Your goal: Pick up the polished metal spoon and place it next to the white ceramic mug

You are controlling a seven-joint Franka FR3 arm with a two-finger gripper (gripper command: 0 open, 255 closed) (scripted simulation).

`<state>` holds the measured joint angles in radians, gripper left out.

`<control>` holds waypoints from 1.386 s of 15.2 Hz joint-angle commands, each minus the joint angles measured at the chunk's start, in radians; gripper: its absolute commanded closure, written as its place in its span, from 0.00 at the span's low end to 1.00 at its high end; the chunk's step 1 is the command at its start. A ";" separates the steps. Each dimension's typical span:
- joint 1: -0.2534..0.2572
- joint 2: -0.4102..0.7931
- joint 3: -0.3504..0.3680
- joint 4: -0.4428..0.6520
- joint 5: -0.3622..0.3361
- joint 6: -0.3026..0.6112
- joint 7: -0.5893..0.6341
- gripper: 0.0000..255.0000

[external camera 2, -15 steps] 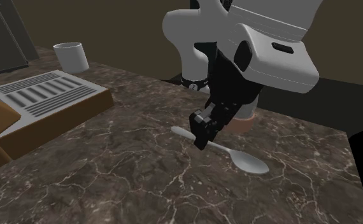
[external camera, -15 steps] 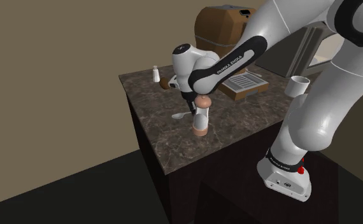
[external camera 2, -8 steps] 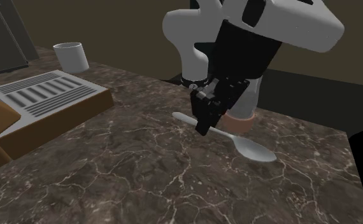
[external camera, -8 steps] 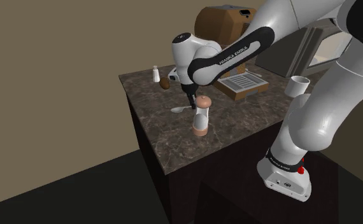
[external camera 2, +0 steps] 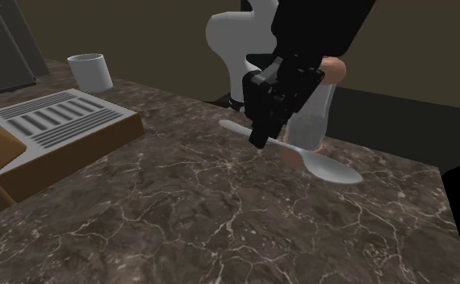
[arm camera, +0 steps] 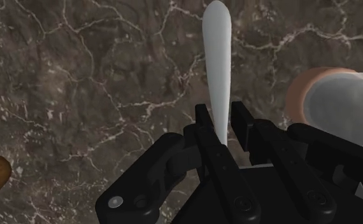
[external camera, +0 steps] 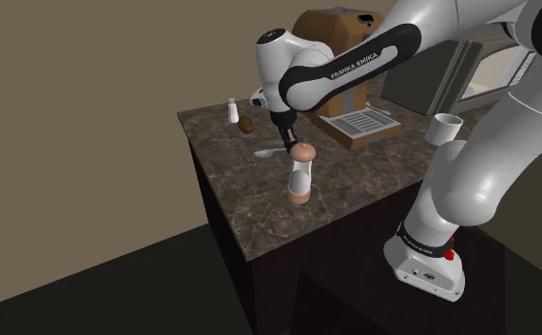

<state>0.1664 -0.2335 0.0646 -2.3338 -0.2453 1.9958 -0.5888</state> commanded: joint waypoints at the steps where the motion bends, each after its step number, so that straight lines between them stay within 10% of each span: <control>1: 0.001 -0.012 0.000 0.016 0.004 -0.028 -0.007 1.00; 15: 0.004 -0.058 0.002 0.159 0.022 -0.212 -0.050 1.00; 21: -0.029 -0.261 -0.063 -0.026 -0.006 -0.209 -0.140 1.00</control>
<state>0.1441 -0.4679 0.0133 -2.3396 -0.2443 1.7890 -0.7109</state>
